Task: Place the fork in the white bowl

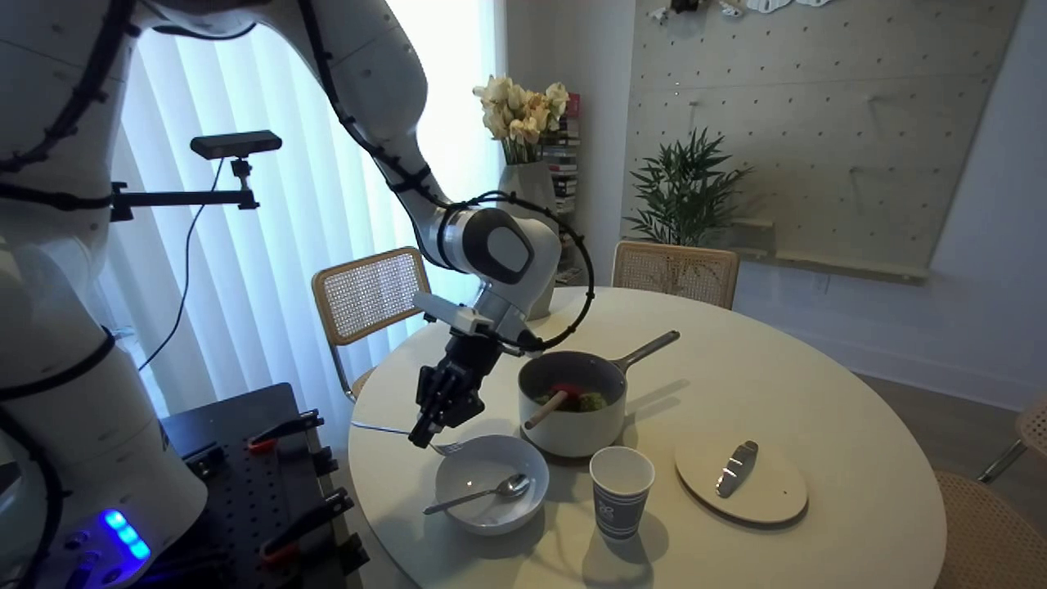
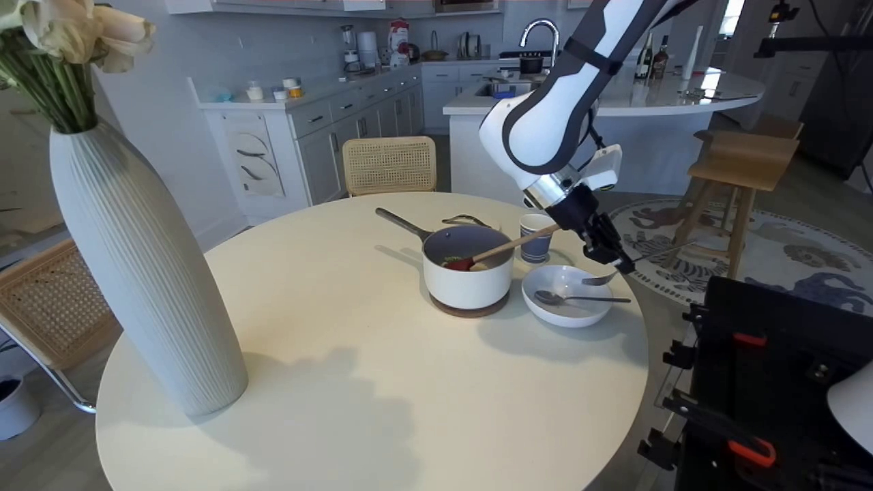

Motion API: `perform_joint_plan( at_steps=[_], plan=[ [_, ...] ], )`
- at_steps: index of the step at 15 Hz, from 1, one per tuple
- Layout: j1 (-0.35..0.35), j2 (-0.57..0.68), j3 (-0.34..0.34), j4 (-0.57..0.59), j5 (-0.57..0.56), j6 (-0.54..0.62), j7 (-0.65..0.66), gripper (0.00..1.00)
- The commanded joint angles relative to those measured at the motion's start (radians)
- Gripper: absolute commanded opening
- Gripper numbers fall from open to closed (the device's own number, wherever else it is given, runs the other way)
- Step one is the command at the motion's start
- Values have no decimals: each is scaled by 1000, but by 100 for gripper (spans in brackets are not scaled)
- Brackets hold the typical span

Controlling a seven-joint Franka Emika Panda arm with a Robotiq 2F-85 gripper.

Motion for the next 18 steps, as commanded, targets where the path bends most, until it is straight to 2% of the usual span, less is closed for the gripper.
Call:
perform_joint_plan(
  at_steps=[1,8,18],
  plan=[
    [-8,32,0,37,-13,3,4,2],
    [-18,110,-20,79,-33,106,33,2],
    [-17,147,-21,36,-24,399,29,2]
  ],
)
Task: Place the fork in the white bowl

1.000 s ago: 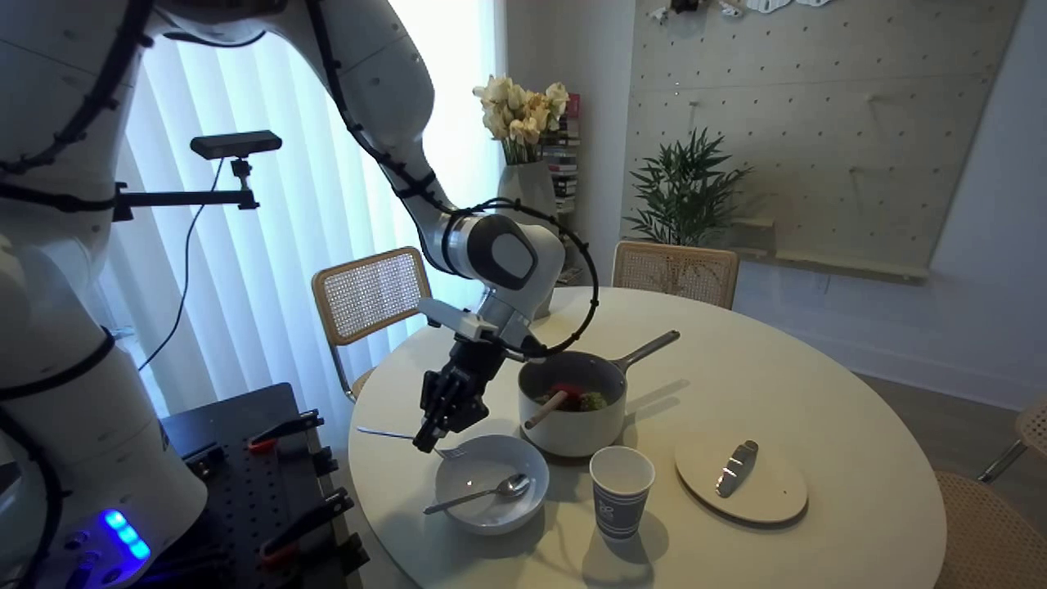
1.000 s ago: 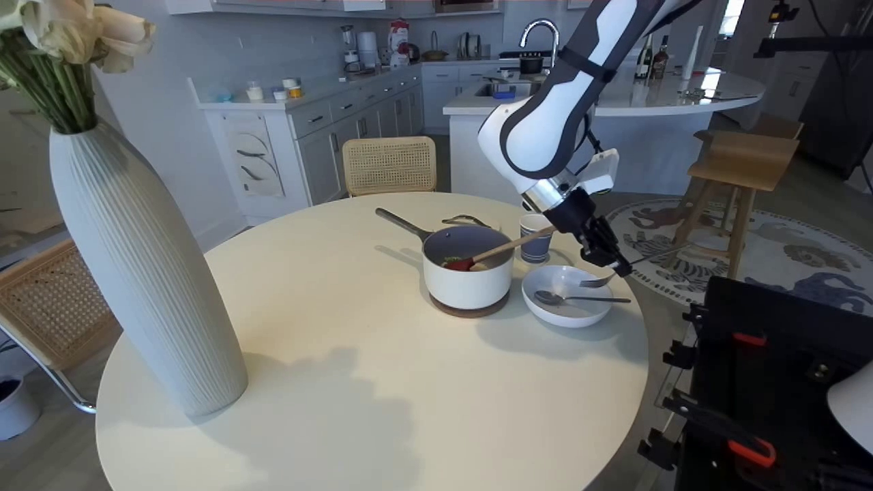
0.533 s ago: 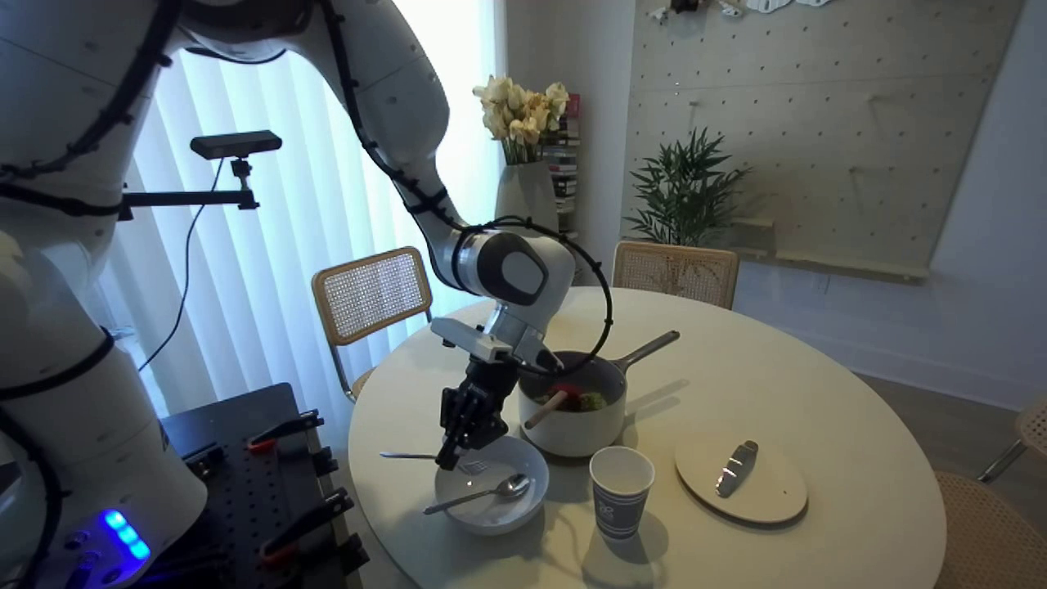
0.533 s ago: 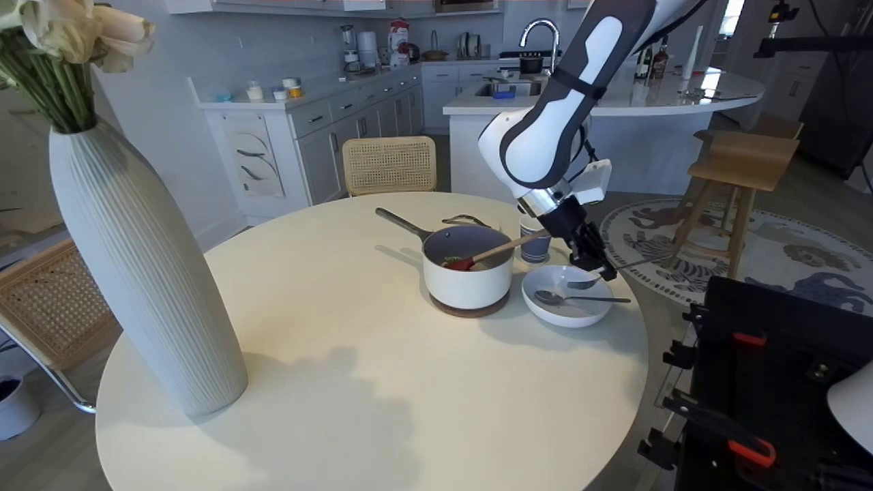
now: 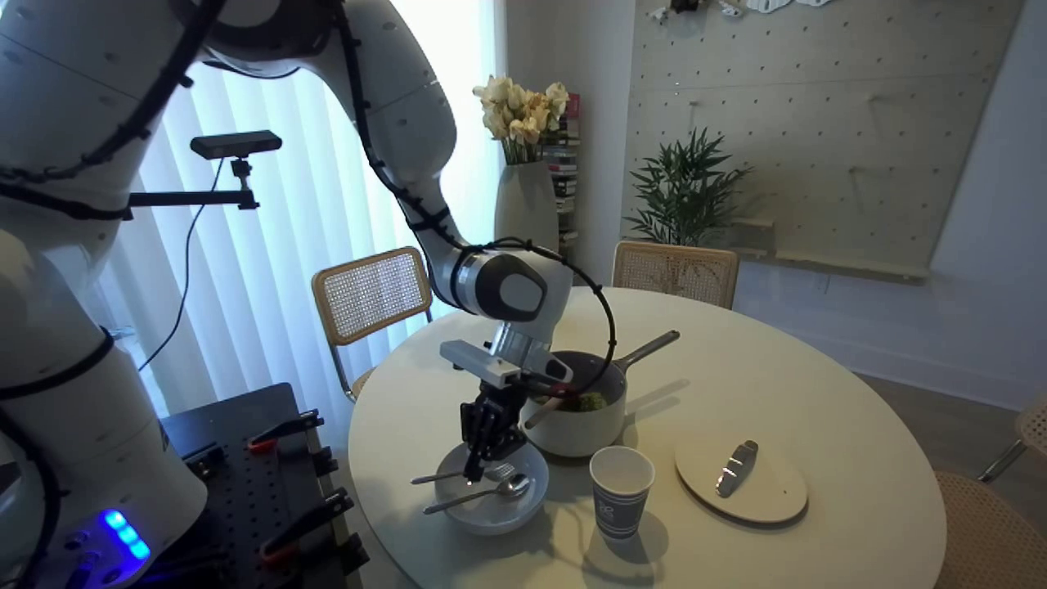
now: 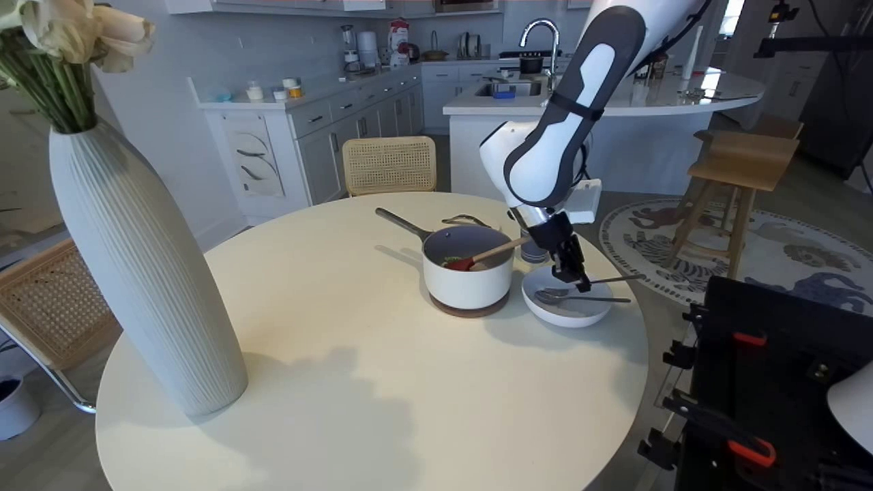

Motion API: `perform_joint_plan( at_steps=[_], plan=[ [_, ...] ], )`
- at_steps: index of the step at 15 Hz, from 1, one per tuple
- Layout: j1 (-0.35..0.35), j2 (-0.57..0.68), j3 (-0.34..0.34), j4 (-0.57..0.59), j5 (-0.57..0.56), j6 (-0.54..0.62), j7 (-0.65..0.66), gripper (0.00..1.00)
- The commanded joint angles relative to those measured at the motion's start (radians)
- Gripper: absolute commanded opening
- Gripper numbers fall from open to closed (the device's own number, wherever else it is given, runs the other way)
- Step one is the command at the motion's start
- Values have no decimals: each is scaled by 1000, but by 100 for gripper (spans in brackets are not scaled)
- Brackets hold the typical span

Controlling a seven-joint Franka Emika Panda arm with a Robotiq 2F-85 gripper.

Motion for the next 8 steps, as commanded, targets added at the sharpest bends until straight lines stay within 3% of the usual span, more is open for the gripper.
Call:
perform_joint_plan(
  at_steps=[1,8],
  plan=[
    [7,-10,6,-29,-4,86,28,2],
    [36,-10,13,-67,25,143,112,2]
  ],
)
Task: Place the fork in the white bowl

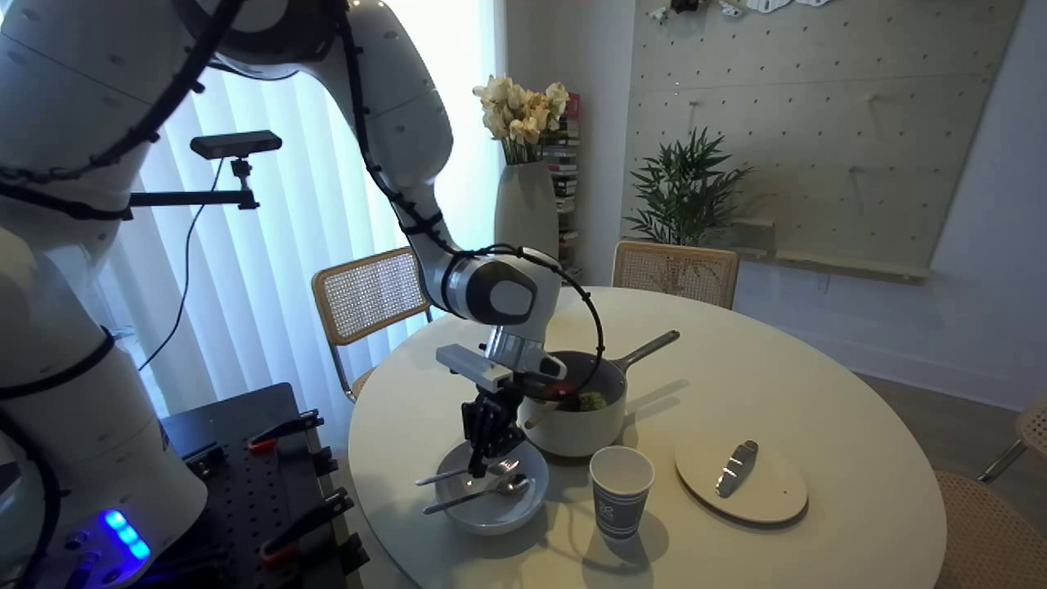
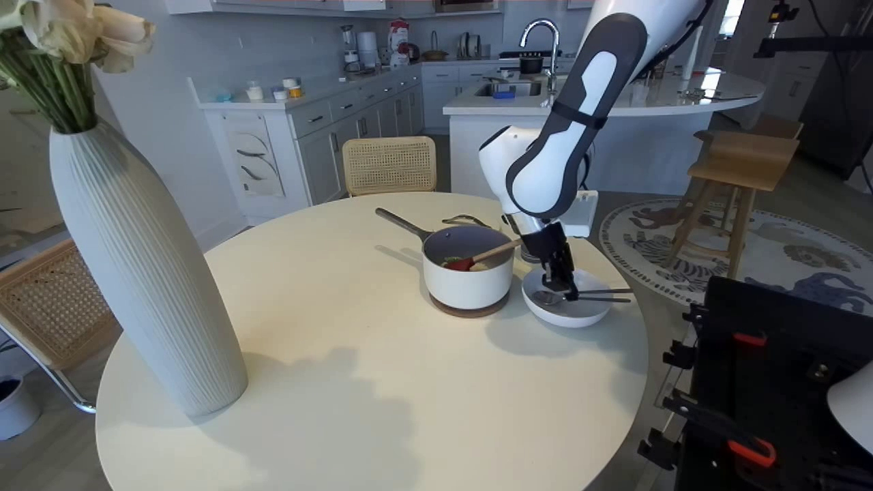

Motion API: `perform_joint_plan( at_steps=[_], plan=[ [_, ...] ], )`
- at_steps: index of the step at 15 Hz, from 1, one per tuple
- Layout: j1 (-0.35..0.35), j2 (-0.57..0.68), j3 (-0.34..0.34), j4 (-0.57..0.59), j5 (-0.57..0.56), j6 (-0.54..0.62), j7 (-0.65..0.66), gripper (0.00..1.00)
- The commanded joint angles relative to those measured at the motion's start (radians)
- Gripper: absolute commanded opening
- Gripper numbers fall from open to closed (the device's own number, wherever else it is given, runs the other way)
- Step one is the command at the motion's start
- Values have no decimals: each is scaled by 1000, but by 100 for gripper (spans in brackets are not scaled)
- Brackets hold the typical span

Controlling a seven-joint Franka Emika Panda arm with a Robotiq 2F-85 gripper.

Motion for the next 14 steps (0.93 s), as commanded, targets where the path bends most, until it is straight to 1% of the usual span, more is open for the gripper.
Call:
perform_joint_plan(
  at_steps=[1,4,7,8,9,10,14],
  plan=[
    [27,-20,2,-43,31,16,89,2],
    [40,-33,-2,-82,44,54,135,2],
    [51,-37,-13,-116,33,120,166,2],
    [51,-37,-16,-122,35,129,171,34],
    [51,-38,-18,-127,37,139,175,36],
    [51,-39,-21,-133,38,150,179,42],
    [52,-56,-27,-142,37,167,176,73]
  ],
)
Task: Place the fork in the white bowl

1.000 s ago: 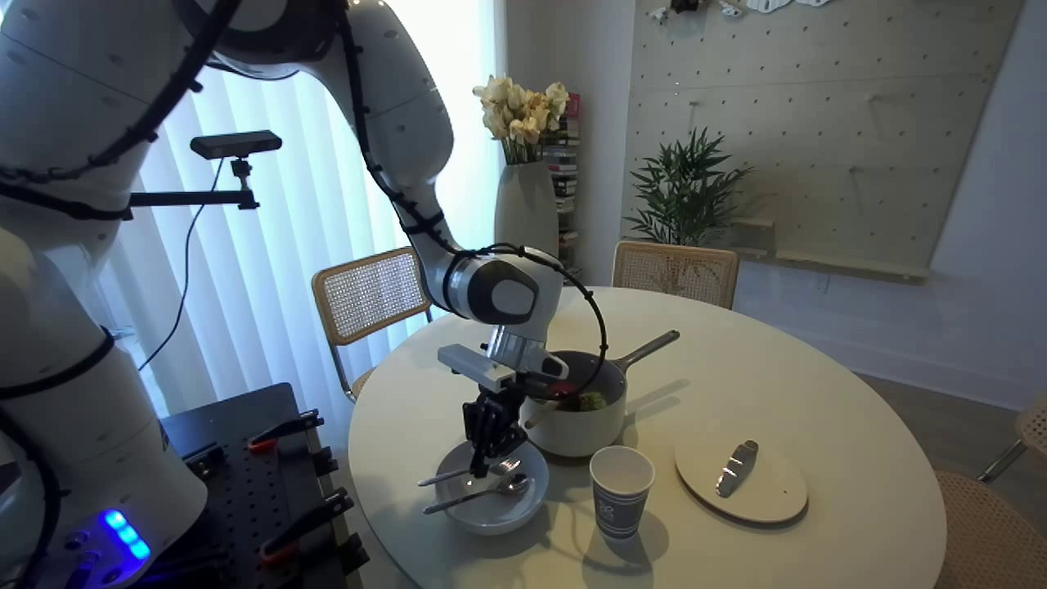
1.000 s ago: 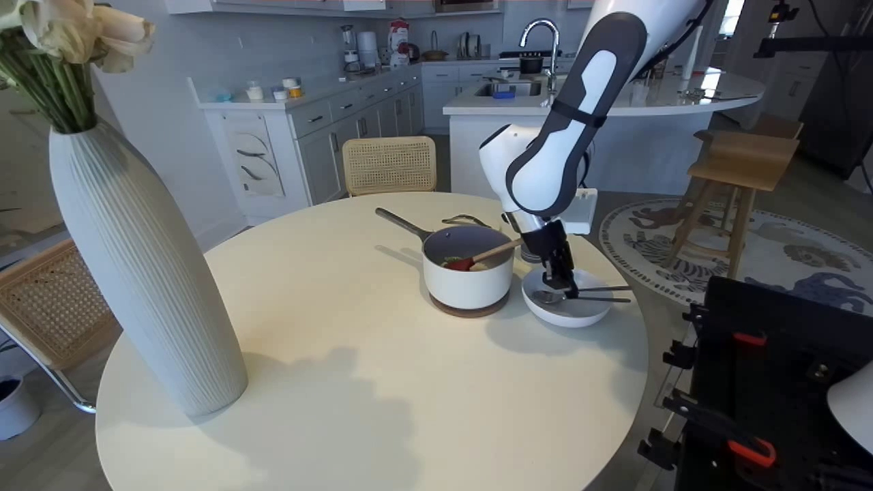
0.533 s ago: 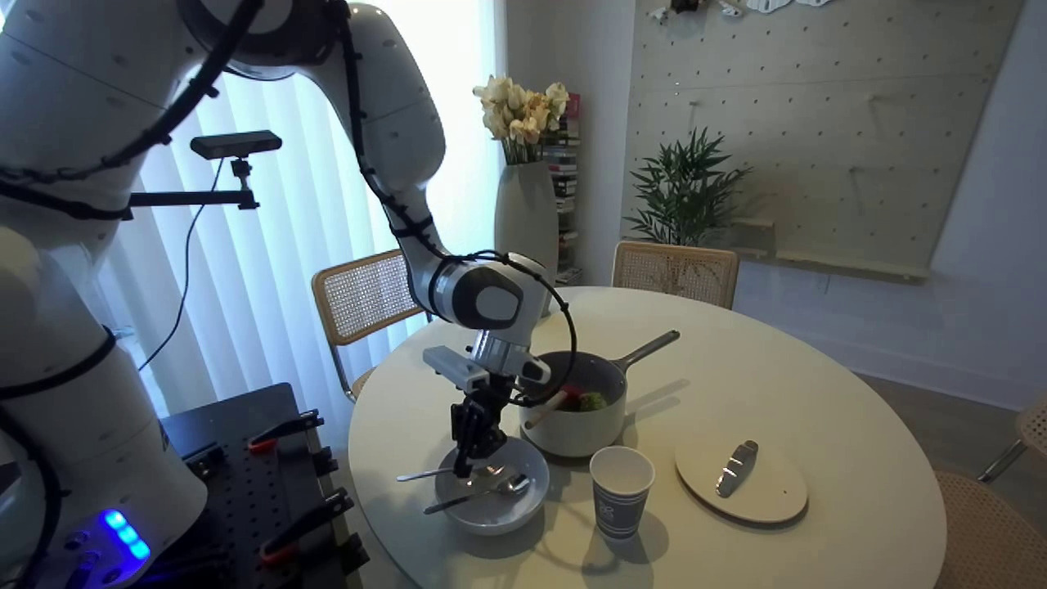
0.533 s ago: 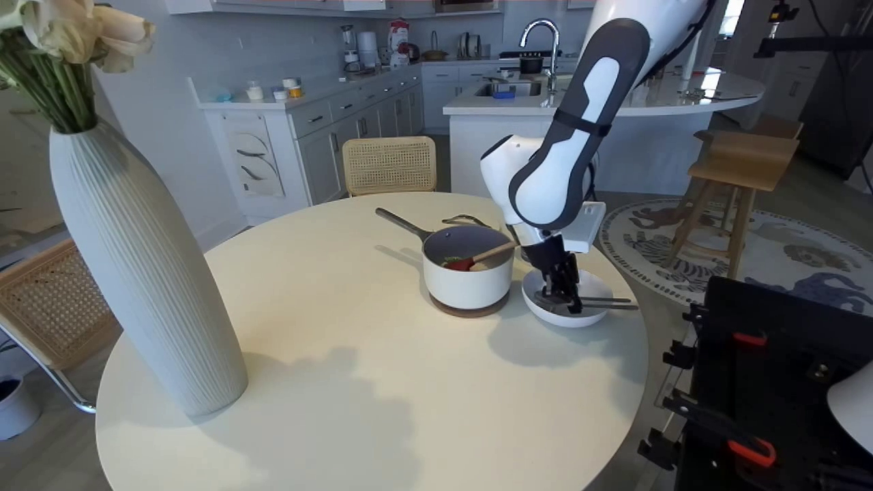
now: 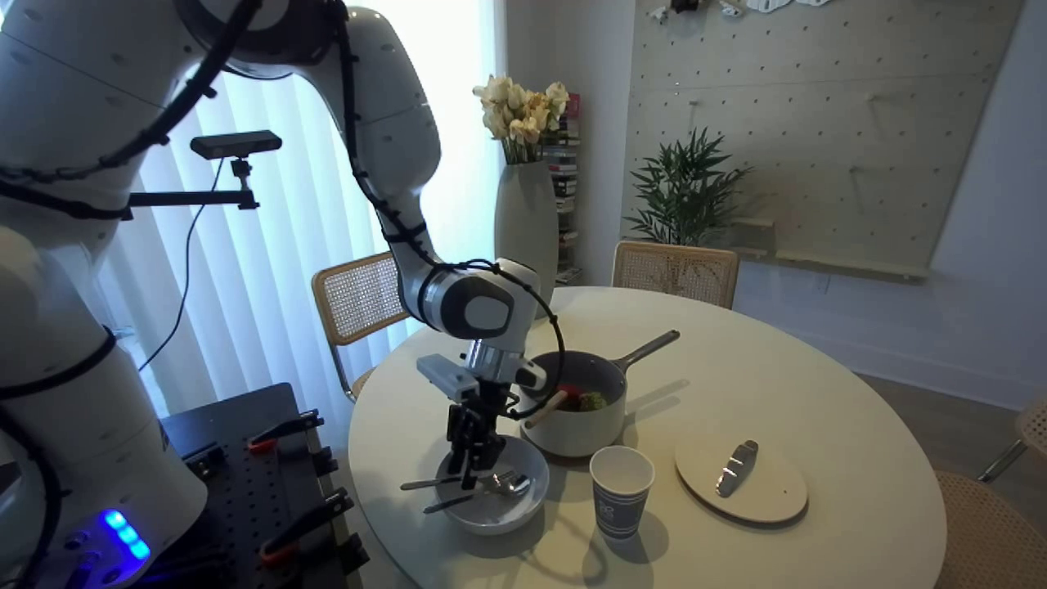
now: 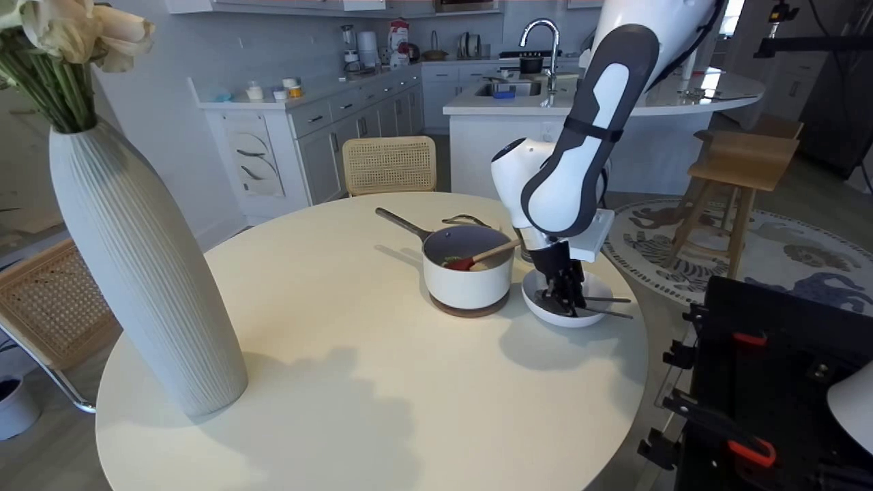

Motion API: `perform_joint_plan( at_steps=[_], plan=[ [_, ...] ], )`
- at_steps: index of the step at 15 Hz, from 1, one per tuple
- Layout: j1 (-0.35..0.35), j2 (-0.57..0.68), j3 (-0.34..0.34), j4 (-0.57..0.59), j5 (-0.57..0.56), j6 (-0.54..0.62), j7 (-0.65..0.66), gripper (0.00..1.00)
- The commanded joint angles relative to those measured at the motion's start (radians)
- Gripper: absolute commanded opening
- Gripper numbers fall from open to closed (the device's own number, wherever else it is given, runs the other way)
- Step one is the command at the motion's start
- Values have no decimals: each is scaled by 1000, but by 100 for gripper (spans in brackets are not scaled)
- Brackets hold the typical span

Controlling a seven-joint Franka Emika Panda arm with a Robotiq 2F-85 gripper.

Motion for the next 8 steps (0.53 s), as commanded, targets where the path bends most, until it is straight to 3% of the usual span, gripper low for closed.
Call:
perform_joint_plan(
  at_steps=[1,4,8],
  plan=[
    [20,-63,-14,-45,4,29,23,79],
    [22,-115,-9,-58,4,33,15,99],
    [36,-218,-8,-93,-14,7,5,100]
  ],
)
